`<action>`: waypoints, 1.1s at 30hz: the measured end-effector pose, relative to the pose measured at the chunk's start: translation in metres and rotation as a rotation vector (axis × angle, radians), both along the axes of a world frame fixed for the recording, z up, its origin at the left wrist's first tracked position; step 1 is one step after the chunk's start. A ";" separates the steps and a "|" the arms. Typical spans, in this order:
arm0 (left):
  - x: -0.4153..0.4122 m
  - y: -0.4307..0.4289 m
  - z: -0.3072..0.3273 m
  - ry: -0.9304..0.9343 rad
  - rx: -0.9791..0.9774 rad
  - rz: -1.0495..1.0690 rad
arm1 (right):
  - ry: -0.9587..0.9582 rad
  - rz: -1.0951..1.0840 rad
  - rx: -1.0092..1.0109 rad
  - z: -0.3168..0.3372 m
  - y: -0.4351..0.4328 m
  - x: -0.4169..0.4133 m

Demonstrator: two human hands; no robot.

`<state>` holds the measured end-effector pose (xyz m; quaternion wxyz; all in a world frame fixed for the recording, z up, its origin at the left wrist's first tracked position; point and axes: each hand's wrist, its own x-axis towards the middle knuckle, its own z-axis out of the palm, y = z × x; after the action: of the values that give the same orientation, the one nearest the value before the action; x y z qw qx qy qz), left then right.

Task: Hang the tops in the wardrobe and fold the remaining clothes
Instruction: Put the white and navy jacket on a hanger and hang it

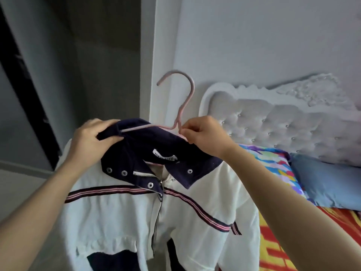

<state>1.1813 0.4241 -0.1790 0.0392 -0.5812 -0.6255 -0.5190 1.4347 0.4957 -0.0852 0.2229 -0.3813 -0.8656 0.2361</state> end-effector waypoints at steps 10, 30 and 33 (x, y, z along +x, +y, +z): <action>-0.181 0.023 -0.013 -0.196 -0.234 0.125 | -0.057 0.023 -0.093 -0.010 0.059 -0.205; -0.369 0.101 0.022 -0.040 -0.231 0.542 | 0.133 -0.135 -0.380 0.002 0.284 -0.459; -0.406 0.131 0.047 -0.026 -0.195 0.578 | 0.163 -0.111 -0.431 0.032 0.321 -0.499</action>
<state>0.7749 0.5555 -0.1321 0.1213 -0.3735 -0.8124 -0.4311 0.9358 0.8164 -0.0529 0.2182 -0.4467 -0.7521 0.4327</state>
